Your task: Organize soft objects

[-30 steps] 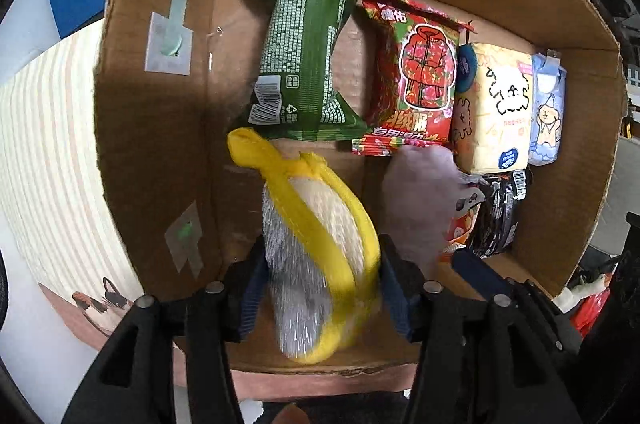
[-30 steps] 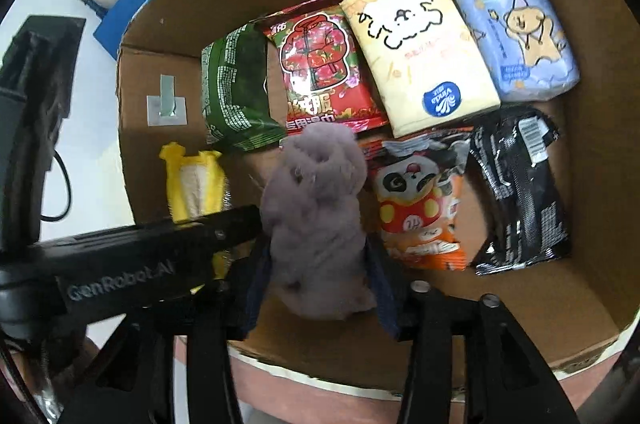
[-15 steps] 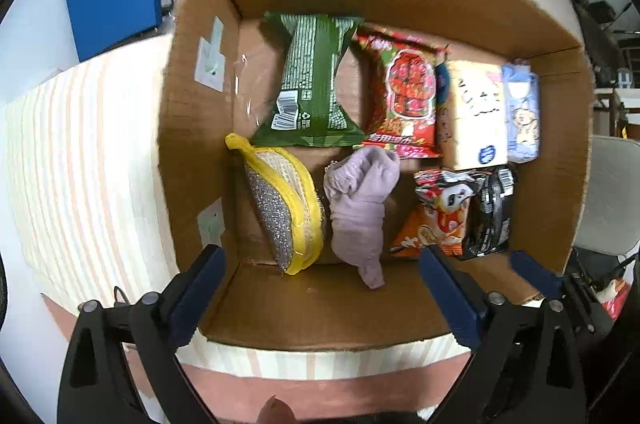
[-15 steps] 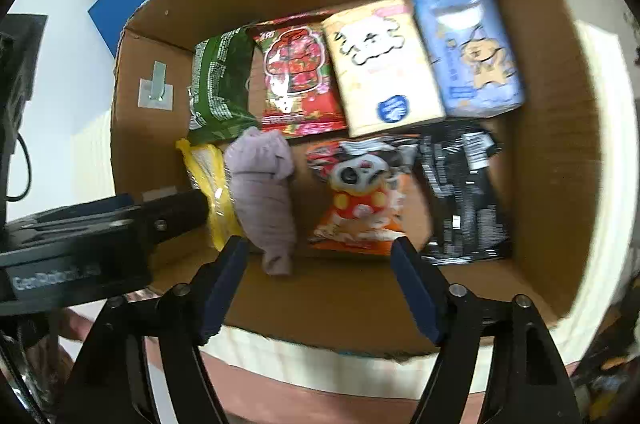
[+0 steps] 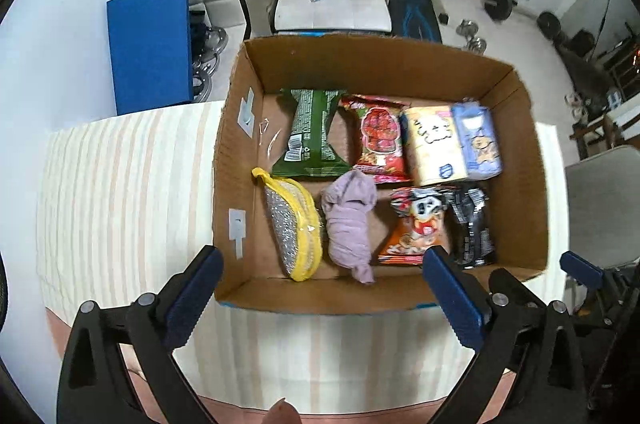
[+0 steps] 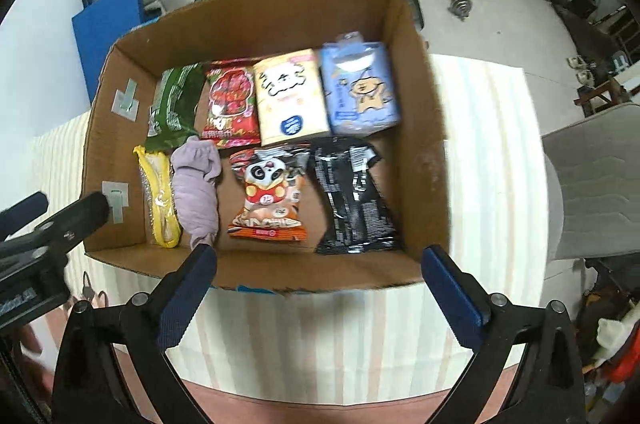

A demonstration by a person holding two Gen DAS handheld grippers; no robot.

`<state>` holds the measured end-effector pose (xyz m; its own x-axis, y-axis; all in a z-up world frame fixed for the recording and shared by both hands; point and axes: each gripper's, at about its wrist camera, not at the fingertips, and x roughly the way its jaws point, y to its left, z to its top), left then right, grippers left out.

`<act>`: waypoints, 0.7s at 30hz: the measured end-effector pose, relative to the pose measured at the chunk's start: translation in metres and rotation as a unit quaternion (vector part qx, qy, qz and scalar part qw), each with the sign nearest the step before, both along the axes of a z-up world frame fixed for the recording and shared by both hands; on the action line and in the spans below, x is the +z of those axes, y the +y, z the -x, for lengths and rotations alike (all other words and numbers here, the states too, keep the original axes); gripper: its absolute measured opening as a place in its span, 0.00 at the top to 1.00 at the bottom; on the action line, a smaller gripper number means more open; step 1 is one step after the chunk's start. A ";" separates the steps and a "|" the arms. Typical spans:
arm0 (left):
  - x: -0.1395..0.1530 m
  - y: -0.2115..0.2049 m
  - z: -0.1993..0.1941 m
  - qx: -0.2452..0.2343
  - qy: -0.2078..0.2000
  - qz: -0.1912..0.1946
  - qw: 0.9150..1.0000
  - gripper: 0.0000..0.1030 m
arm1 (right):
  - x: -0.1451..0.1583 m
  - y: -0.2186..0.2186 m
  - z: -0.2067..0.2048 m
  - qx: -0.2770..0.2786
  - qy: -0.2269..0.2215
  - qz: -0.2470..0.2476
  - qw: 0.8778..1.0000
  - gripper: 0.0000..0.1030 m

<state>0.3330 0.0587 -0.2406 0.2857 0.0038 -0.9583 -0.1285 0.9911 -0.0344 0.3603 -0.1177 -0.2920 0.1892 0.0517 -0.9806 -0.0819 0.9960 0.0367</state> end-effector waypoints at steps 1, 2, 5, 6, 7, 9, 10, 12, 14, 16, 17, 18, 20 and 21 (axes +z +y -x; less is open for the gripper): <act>0.002 0.000 0.003 0.001 -0.004 -0.002 1.000 0.01 | 0.003 -0.001 0.002 -0.002 -0.004 0.000 1.000 0.00; 0.003 -0.002 0.004 0.003 -0.007 -0.007 1.000 0.01 | 0.007 -0.004 0.004 -0.004 -0.008 0.000 1.000 0.00; 0.011 -0.006 0.013 0.004 -0.014 -0.015 1.000 0.01 | 0.022 -0.007 0.013 -0.003 -0.023 0.005 1.000 0.00; 0.016 -0.007 0.017 0.004 -0.018 -0.015 1.000 0.01 | 0.027 -0.007 0.016 -0.002 -0.028 0.005 1.000 0.00; 0.022 -0.008 0.022 0.004 -0.025 -0.015 1.000 0.01 | 0.033 -0.008 0.020 -0.001 -0.032 0.006 0.999 0.00; 0.036 -0.010 0.033 0.006 -0.042 -0.021 0.999 0.01 | 0.047 -0.009 0.028 0.003 -0.046 0.006 0.999 0.00; 0.044 -0.012 0.040 0.007 -0.050 -0.027 0.998 0.01 | 0.055 -0.011 0.034 0.005 -0.053 0.004 0.999 0.00; 0.057 -0.015 0.053 0.009 -0.060 -0.037 0.998 0.01 | 0.068 -0.014 0.044 0.008 -0.064 -0.003 0.998 0.00; 0.070 -0.018 0.067 0.013 -0.072 -0.039 0.997 0.01 | 0.084 -0.018 0.057 0.011 -0.078 -0.006 0.997 0.00; 0.083 -0.021 0.082 0.013 -0.082 -0.037 0.996 0.01 | 0.101 -0.022 0.071 0.014 -0.093 -0.011 0.995 0.00; 0.091 -0.024 0.092 0.012 -0.087 -0.037 0.995 0.01 | 0.109 -0.024 0.078 0.014 -0.101 -0.012 0.995 0.00; 0.097 -0.027 0.100 0.010 -0.091 -0.038 0.995 0.01 | 0.118 -0.027 0.087 0.015 -0.108 -0.015 0.994 0.00; 0.109 -0.032 0.115 0.006 -0.101 -0.040 0.994 0.01 | 0.135 -0.032 0.105 0.016 -0.122 -0.018 0.992 0.00; 0.115 -0.034 0.123 0.005 -0.107 -0.042 0.993 0.01 | 0.141 -0.033 0.111 0.016 -0.128 -0.017 0.991 0.00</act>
